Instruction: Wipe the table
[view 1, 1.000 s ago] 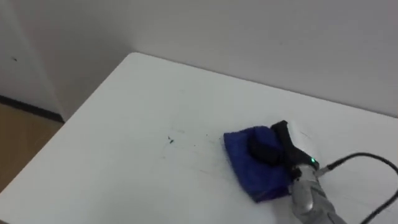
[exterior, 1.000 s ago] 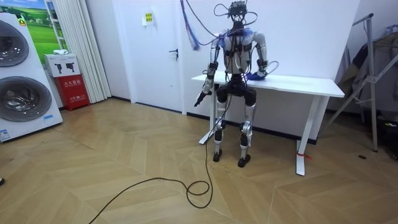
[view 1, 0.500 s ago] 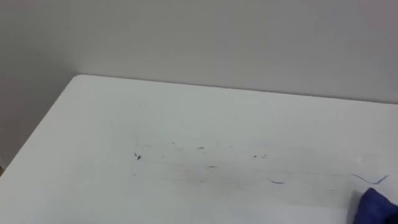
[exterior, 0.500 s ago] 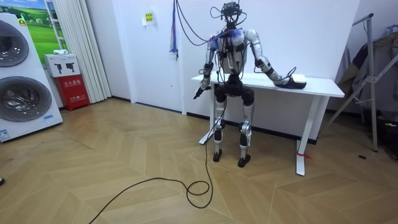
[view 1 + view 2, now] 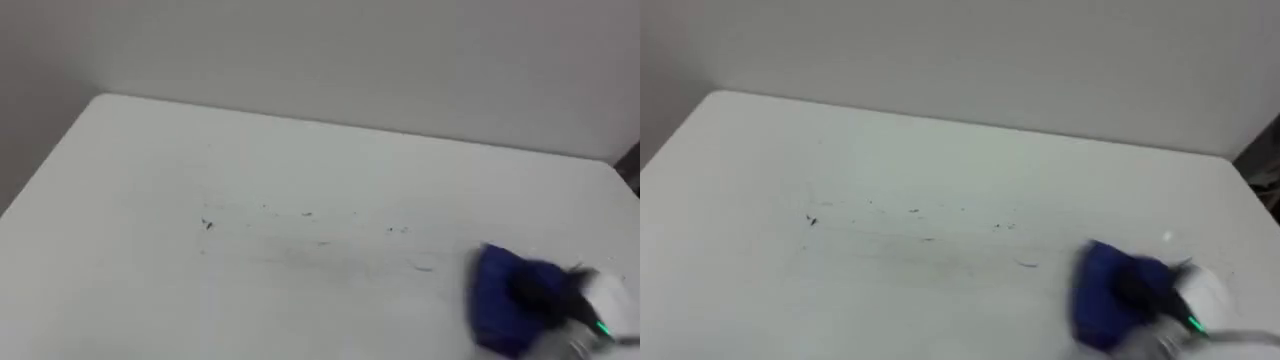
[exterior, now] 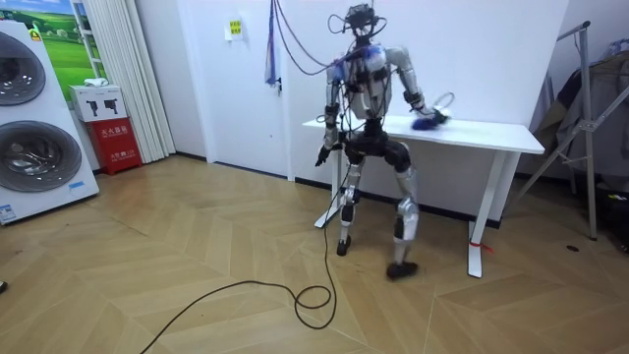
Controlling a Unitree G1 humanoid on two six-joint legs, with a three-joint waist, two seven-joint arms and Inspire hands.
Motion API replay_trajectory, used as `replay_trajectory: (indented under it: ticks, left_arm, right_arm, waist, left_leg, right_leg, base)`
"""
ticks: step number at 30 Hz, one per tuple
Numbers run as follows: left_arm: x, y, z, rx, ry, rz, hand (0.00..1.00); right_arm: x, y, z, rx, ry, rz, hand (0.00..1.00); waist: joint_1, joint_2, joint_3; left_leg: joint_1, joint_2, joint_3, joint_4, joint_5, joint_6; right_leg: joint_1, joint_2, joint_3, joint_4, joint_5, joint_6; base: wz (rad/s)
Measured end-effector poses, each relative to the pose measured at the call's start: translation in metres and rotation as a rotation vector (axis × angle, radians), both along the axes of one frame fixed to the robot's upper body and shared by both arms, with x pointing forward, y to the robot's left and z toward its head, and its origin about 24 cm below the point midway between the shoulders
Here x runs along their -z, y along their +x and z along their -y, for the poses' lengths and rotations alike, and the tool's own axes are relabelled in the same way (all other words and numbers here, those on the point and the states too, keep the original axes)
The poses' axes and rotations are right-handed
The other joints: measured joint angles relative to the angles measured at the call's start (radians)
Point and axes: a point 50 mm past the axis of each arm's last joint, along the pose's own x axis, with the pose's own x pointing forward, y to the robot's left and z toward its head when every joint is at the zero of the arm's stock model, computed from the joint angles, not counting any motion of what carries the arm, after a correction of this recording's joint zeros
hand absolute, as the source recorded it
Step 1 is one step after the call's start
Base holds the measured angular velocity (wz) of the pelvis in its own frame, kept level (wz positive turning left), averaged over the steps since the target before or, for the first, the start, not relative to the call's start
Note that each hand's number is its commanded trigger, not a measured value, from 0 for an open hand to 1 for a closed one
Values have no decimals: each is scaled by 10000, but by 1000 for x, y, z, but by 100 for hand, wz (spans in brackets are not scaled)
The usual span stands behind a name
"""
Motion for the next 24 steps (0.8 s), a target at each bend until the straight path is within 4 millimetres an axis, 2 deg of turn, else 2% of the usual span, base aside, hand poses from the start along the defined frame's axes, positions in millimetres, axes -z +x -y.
replay_trajectory:
  ticks: [1, 2, 3, 4, 5, 6, 7, 8, 9, 10, 11, 12, 13, 14, 15, 16, 17, 18, 19, 20, 21, 22, 23, 24]
  left_arm:
    - [-5, 14, 1, 403, 21, 461, 0]
    - [-6, 15, 0, 466, 55, 565, 0]
    - [-10, 19, -6, 562, 172, 655, 0]
    - [-10, 17, -9, 548, 209, 577, 0]
    - [-13, 10, -21, 443, 501, 338, 0]
    - [-15, 6, -29, 334, 686, 180, 0]
    - [-18, 5, -36, 306, 839, 141, 0]
    - [-19, -1, -41, -6, 818, 72, 0]
    - [-16, -13, -40, -221, 703, -202, 0]
    - [-11, -24, -35, -447, 428, -439, 0]
    - [-9, -28, -34, -522, 339, -516, 0]
    - [-8, -33, -32, -634, 263, -590, 0]
    - [-7, -38, -31, -721, 208, -642, 0]
    - [-7, -40, -30, -764, 175, -641, 0]
    - [-6, -49, -27, -842, 124, -679, 0]
    - [-5, -54, -21, -1004, -51, -578, 0]
    - [-4, -57, -19, -1032, -134, -597, 0]
    - [-3, -63, -18, -1092, -186, -690, 0]
    - [-4, -63, -18, -1121, -173, -688, 0]
    - [-5, -65, -21, -1316, -108, -640, 0]
    - [-5, -68, -22, -1473, -10, -635, 0]
    - [-5, -69, -23, -1532, 15, -655, 0]
    - [-5, -73, -23, -1816, -38, -611, 0]
    - [-5, -76, -24, -2173, -82, -528, 0]
  right_arm:
    - [-26, 24, -20, -1216, -324, 767, 100]
    - [-37, 33, -26, -1609, -481, 1110, 100]
    - [-51, 43, -32, -2004, -644, 1646, 100]
    - [-54, 45, -33, -2072, -648, 1745, 100]
    - [-51, 43, -31, -2039, -622, 1674, 100]
    - [-41, 38, -23, -1815, -543, 1309, 100]
    - [-35, 35, -18, -1659, -435, 1042, 100]
    - [-14, 21, -5, -1353, -408, 206, 100]
    - [-3, 7, 6, -913, 286, 143, 100]
    - [0, -1, 22, -770, 134, 61, 100]
    - [1, -5, 30, -656, 27, 13, 100]
    - [4, -15, 49, -208, -59, -116, 100]
    - [4, -25, 68, 296, -230, -154, 100]
    - [7, -32, 78, 600, -295, -241, 100]
    - [13, -51, 96, 1294, -359, -325, 100]
    - [13, -65, 116, 2056, -538, -305, 100]
    - [14, -72, 125, 2421, -576, -322, 100]
    - [16, -87, 140, 3262, -631, -328, 100]
    - [16, -94, 146, 3628, -649, -337, 100]
    - [20, -109, 156, 4205, -661, -451, 100]
    - [23, -120, 160, 4578, -614, -498, 100]
    - [24, -126, 162, 4761, -547, -521, 100]
    - [28, -134, 165, 5067, -360, -562, 100]
    - [30, -137, 165, 5223, -179, -445, 100]
  waist:
    - [465, 24, 21]
    - [625, 34, 27]
    - [862, 41, 32]
    - [920, 43, 32]
    - [878, 36, 28]
    - [838, 29, 23]
    - [834, 13, 23]
    - [683, 100, -58]
    - [579, 206, -10]
    - [414, 274, -55]
    - [237, 302, -60]
    - [-225, 380, -54]
    - [-668, 384, -64]
    - [-939, 388, -90]
    - [-1428, 339, -273]
    - [-1759, 296, -352]
    - [-1877, 338, -389]
    - [-2086, 410, -383]
    - [-2155, 450, -380]
    - [-2211, 444, -366]
    - [-2258, 504, -381]
    - [-2273, 498, -378]
    - [-2231, 504, -376]
    - [-2222, 528, -379]
  left_leg:
    - [-454, 195, -359, -14, 185, -271]
    - [-653, 313, -615, -30, 282, -418]
    - [-881, 560, -1153, -134, 545, -853]
    - [-897, 694, -1400, -226, 648, -1024]
    - [-876, 968, -1960, -455, 854, -1419]
    - [-855, 1217, -2541, -446, 946, -1619]
    - [-862, 1345, -2804, -381, 939, -1611]
    - [-785, 1756, -3287, -316, 999, -1239]
    - [-612, 1978, -3228, -385, 1427, -620]
    - [-325, 2058, -2923, -494, 1711, -609]
    - [-250, 2052, -2751, -568, 1828, -616]
    - [-224, 2046, -2479, -601, 2013, -715]
    - [-256, 1921, -2171, -615, 2102, -815]
    - [-302, 1818, -2052, -619, 2101, -816]
    - [-428, 1678, -1537, -621, 2068, -838]
    - [-382, 1360, -1231, -604, 1800, -872]
    - [-375, 1180, -1219, -596, 1547, -853]
    - [-238, 795, -1210, -565, 1012, -820]
    - [-184, 626, -1222, -538, 819, -838]
    - [8, 289, -1217, -538, 560, -703]
    - [228, -120, -1260, -657, 459, -541]
    - [369, -347, -1349, -806, 434, -495]
    - [684, -700, -1504, -1215, 452, -472]
    - [836, -918, -1565, -1479, 488, -381]
  right_leg:
    - [-4, -232, -44, -645, 186, 179]
    - [-4, -289, -60, -936, 293, 206]
    - [-6, -404, -97, -1346, 481, 222]
    - [-5, -443, -103, -1492, 584, 231]
    - [-57, -561, -221, -1572, 836, 227]
    - [-279, -586, -249, -1303, 971, 213]
    - [-511, -558, -229, -1055, 1018, 306]
    - [-581, -345, -216, 424, 102, 1140]
    - [-695, -235, -259, 1314, -737, 915]
    - [-753, -13, -211, 1658, -1181, 601]
    - [-744, 96, -217, 1674, -1353, 531]
    - [-743, 382, -282, 1628, -1466, 353]
    - [-744, 558, -399, 1468, -1452, 235]
    - [-717, 622, -494, 1331, -1412, 166]
    - [-684, 731, -567, 1061, -1334, 94]
    - [-555, 713, -588, 837, -1219, 4]
    - [-499, 718, -584, 709, -1152, -46]
    - [-344, 740, -569, 447, -1025, -168]
    - [-257, 750, -582, 293, -954, -274]
    - [-55, 845, -518, -108, -784, -539]
    - [114, 947, -447, -552, -598, -824]
    - [155, 1028, -356, -753, -500, -988]
    - [164, 1112, -43, -1118, -232, -1140]
    - [188, 1203, 251, -1528, 102, -1012]
  base:
    - [42]
    - [76]
    - [80]
    - [113]
    - [122]
    - [116]
    - [106]
    - [66]
    - [35]
    - [-7]
    - [-12]
    - [0]
    - [9]
    - [22]
    - [23]
    - [17]
    - [-6]
    - [-12]
    - [-28]
    - [-36]
    - [-40]
    - [-60]
    - [-77]
    - [-76]
